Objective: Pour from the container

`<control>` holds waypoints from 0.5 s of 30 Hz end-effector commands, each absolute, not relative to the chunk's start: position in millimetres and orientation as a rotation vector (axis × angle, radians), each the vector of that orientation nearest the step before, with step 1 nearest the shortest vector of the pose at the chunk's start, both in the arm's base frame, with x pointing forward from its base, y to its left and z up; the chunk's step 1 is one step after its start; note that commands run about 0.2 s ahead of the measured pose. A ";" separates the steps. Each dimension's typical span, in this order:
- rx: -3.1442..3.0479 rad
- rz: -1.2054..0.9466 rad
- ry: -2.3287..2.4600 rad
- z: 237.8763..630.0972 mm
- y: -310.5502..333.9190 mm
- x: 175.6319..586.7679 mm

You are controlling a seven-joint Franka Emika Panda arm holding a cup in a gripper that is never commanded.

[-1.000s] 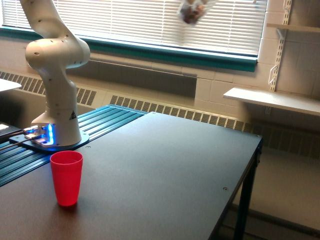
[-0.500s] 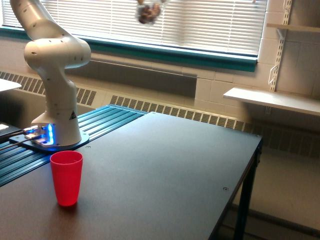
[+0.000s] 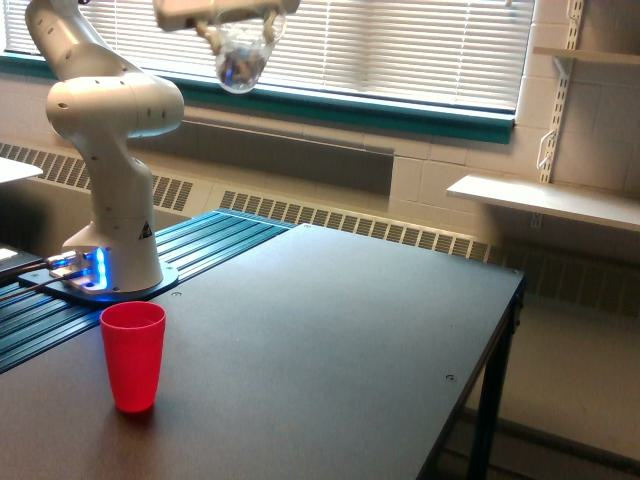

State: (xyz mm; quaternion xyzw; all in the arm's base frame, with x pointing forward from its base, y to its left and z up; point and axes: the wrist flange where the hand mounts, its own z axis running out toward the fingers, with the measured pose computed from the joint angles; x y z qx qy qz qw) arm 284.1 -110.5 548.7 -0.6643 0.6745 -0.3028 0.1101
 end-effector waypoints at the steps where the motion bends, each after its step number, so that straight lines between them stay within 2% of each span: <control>1: -1.808 -0.838 2.128 540.1 -122.8 273.2; 8: -1.678 -0.777 2.209 519.2 -135.0 262.3; 15: -1.495 -0.540 2.283 460.7 -137.4 258.5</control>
